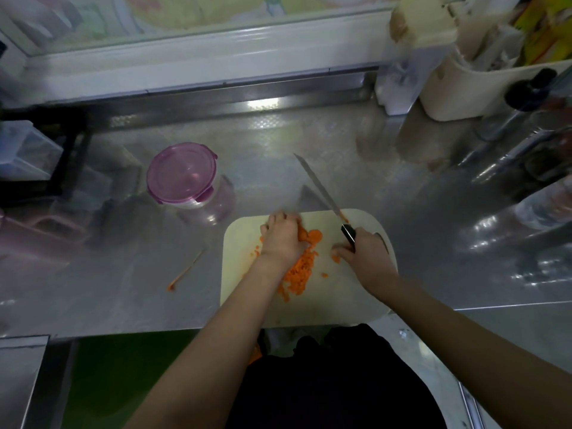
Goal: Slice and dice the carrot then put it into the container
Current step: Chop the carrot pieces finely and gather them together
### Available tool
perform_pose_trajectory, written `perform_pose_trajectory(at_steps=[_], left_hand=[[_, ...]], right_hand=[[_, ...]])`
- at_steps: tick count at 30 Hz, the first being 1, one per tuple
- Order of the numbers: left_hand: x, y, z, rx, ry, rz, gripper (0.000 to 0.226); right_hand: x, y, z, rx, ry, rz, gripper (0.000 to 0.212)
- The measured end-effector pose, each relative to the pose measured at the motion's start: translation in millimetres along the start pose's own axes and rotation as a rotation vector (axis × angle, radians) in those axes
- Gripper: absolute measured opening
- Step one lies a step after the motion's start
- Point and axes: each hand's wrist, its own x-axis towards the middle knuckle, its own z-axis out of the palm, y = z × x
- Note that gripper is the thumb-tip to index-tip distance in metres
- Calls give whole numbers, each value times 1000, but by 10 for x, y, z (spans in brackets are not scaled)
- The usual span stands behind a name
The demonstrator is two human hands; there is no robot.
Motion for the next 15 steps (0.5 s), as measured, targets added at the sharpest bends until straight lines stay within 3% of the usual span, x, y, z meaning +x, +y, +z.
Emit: perform_pose_trajectory(at_steps=[15], left_hand=[[14,21,-60,-5,-39,-8,44]], right_hand=[[-14,-38,105,-11,-3,22,18]])
